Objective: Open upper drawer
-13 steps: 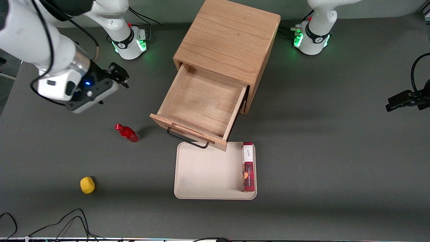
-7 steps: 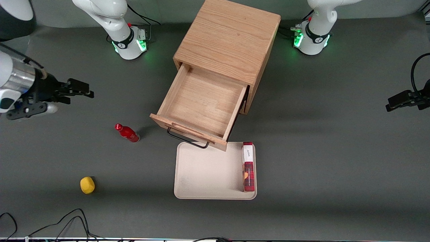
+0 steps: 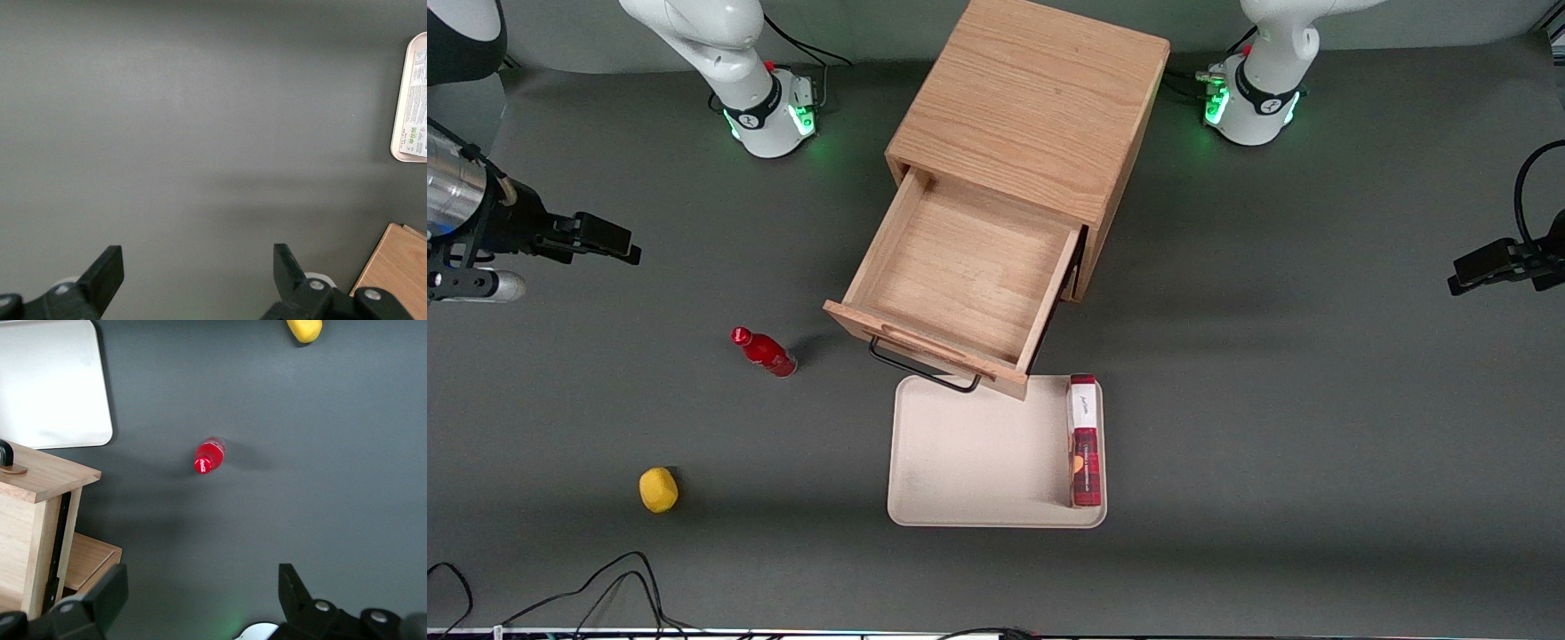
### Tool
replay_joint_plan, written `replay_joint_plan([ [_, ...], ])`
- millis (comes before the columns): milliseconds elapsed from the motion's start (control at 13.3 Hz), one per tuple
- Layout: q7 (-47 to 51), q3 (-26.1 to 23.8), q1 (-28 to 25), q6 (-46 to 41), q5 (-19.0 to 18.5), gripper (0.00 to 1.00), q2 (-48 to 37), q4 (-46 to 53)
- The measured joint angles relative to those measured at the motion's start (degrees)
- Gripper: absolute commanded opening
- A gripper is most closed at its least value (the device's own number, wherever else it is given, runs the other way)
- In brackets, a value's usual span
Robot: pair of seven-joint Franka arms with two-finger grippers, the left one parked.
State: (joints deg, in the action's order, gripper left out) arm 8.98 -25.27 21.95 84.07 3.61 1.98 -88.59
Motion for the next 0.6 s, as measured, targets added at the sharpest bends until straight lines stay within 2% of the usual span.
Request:
replay_joint_plan([
  [301,0.47,0.32,-0.17,-0.25,-0.05,1.00,-0.34,0.04],
  [376,0.47,1.82,-1.68,-1.02,-0.05,1.00,-0.36,0.06],
  [601,0.48,15.96,-15.71,-1.90,-0.05,1.00,-0.63,0.14],
])
